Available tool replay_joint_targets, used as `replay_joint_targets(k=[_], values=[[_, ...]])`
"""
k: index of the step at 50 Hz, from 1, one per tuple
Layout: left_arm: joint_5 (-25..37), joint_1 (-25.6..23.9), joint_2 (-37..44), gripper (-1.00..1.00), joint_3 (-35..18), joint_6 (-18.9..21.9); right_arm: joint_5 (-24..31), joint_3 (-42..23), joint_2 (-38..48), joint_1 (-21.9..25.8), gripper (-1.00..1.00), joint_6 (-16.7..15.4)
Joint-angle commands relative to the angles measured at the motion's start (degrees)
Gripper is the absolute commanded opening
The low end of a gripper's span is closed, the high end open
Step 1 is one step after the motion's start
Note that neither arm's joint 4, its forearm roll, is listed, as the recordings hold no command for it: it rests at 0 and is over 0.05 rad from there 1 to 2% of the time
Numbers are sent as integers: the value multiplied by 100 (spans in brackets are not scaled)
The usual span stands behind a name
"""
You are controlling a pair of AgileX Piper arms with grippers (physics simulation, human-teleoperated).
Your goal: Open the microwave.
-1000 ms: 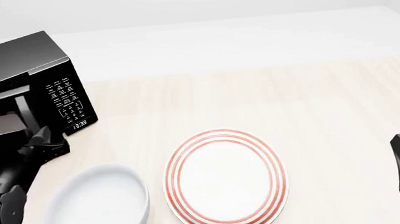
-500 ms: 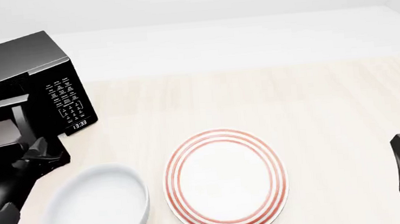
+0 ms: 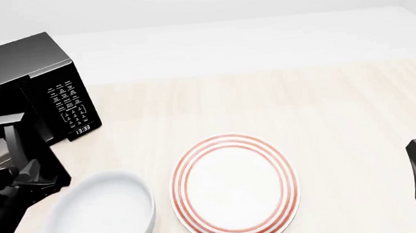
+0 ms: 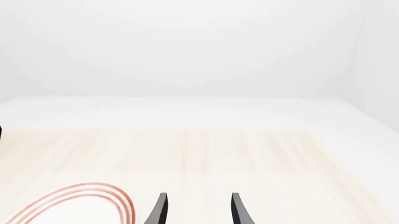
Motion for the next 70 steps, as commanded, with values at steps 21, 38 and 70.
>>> replay_joint_targets(k=[21, 38, 70], values=[[-536, -631, -673, -100, -119, -56, 2, 0, 0, 1, 100, -1], [-453, -611, -706, 100, -151, -94, 0, 0, 0, 0, 100, 0], [-381, -130, -787, 100, -50, -144, 0, 0, 0, -1, 100, 0]])
